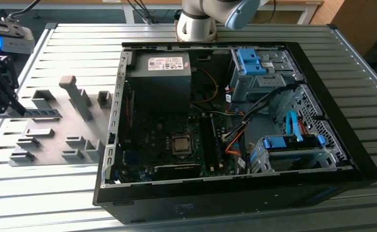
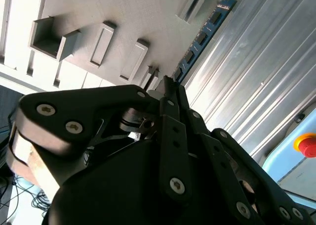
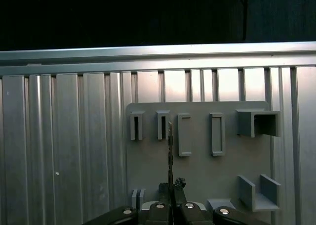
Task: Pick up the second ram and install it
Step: 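Pick up the second ram and move it above second insertion slot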
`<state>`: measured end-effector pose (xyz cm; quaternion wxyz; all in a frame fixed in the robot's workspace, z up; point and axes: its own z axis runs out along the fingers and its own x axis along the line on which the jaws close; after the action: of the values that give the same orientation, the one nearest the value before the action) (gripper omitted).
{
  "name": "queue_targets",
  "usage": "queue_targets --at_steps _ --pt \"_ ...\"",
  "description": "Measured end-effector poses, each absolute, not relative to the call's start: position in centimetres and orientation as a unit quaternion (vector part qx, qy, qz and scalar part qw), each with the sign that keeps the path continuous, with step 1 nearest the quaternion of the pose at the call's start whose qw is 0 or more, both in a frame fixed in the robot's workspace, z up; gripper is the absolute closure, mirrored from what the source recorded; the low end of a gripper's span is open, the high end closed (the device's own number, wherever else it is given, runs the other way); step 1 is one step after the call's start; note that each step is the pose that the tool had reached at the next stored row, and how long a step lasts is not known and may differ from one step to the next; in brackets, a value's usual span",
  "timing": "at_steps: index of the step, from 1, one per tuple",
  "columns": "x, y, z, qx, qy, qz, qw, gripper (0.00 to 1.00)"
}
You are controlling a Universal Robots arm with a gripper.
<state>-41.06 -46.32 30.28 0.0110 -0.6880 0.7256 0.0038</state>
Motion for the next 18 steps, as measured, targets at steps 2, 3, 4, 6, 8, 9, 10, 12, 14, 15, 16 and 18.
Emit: queue_targets --at_steps 2,3,4,6,8,9,10,12,14,15,16,18 --pt "-41.1 -46.3 30.3 -0.688 0.726 0.004 0.011 0.86" --pt "-41.1 -46.3 30.3 -0.688 0.726 0.004 0.011 0.86" --pt "-41.1 -46.3 30.3 -0.688 0.726 0.004 0.011 0.86" --pt "-41.1 -46.3 30.3 -0.688 0.726 0.004 0.011 0.86" --pt "-41.1 -46.3 30.5 -0.688 0.726 0.004 0.011 0.86" --pt "-41.1 -46.3 30.5 -0.688 0.726 0.004 0.011 0.86" --pt "-41.1 -46.3 30.6 -0.688 0.726 0.004 0.011 0.86" --pt "-41.1 -46.3 30.9 -0.688 0.726 0.004 0.011 0.86" --pt "-41.1 -46.3 31.2 -0.688 0.726 0.004 0.011 0.86" --pt "-41.1 -46.3 31.4 -0.688 0.726 0.004 0.011 0.86" --pt "-41.1 -46.3 31.5 -0.688 0.726 0.004 0.011 0.86" --pt "-41.1 -46.3 31.9 -0.688 0.726 0.004 0.011 0.86"
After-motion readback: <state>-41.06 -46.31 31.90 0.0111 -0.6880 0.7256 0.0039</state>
